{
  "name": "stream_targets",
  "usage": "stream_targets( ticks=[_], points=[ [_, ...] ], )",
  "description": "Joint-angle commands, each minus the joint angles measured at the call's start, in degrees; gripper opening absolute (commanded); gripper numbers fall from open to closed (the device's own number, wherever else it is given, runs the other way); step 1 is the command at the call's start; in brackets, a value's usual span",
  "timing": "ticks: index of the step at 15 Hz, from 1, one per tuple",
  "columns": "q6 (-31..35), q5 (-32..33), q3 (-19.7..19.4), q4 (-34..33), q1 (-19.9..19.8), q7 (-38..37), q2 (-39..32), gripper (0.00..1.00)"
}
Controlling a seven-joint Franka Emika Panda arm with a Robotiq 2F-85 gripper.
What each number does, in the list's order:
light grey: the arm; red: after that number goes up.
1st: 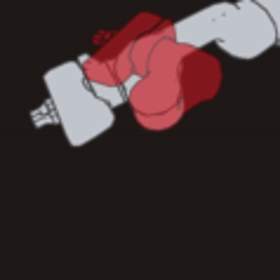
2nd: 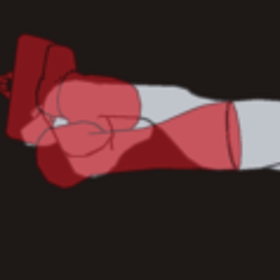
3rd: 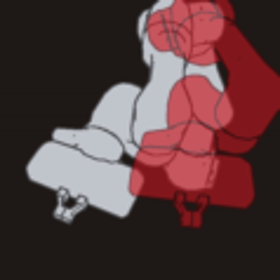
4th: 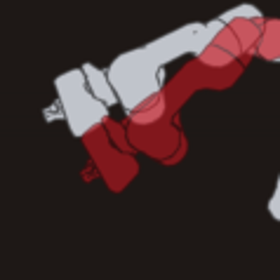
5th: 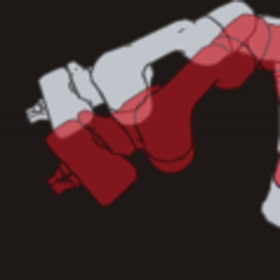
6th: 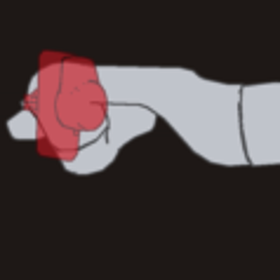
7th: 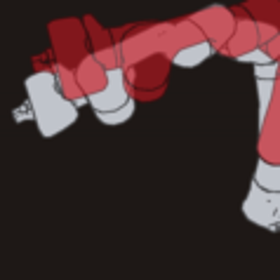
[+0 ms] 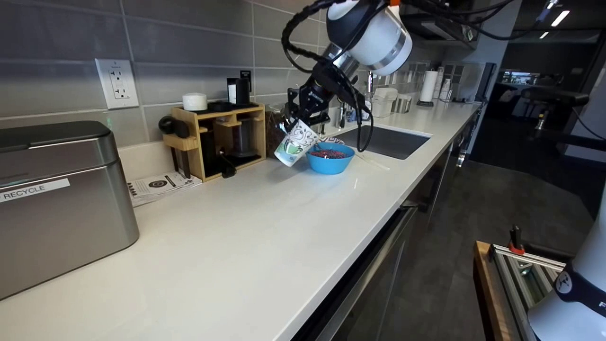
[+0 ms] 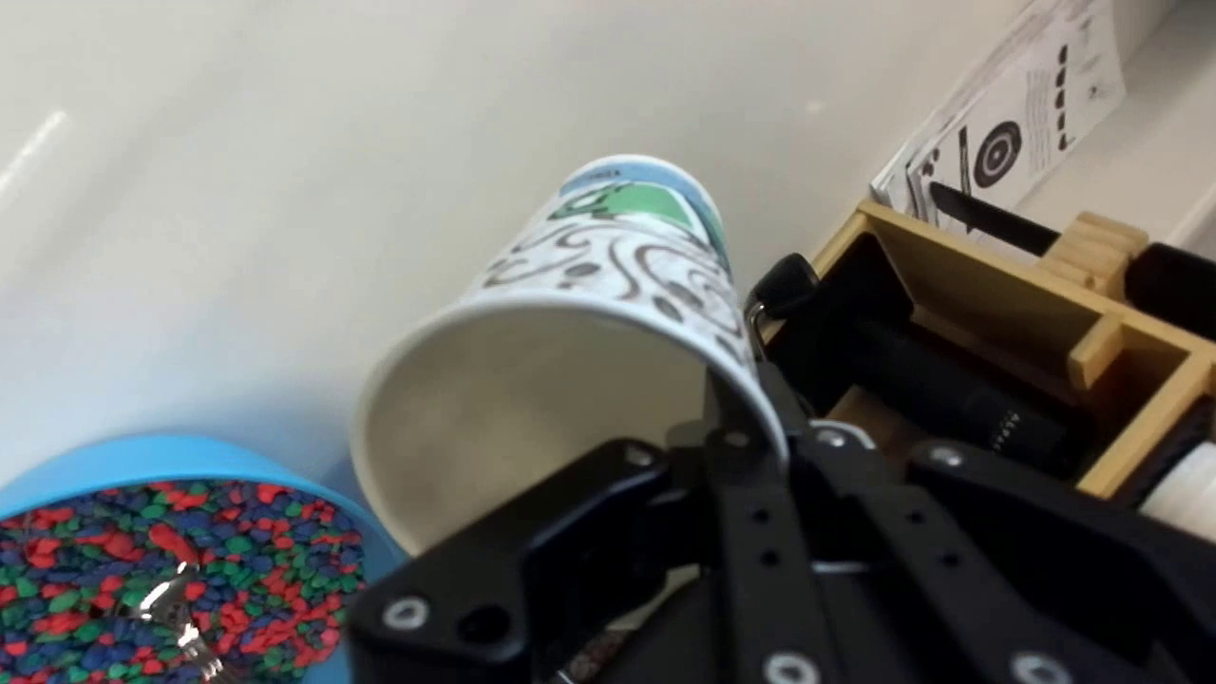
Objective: Pour the cereal out of the coffee cup and into the blue bowl.
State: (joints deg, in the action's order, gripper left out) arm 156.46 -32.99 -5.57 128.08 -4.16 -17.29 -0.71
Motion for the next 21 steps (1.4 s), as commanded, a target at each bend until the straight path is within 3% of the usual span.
stream_targets(
  ticks=[1,4,10,15,18,21],
  points=[
    [0.5,1.4,0.5,0.5,-0.1,-0.6,0.1,0.0],
    [0.7,2.2,0.5,0.8,-0.1,-0.6,0.2,0.0],
    [3.7,27.7,1.9,0.7,1.8,-8.5,-2.0,0.0],
    [0.0,49.0,2.3,-3.8,5.2,-16.4,-5.2,0.0],
    [-1.5,51.8,3.0,-7.1,6.5,-15.2,-7.9,0.0],
    [-5.4,50.0,2.7,-10.7,7.9,-12.3,-10.5,0.0]
  ],
)
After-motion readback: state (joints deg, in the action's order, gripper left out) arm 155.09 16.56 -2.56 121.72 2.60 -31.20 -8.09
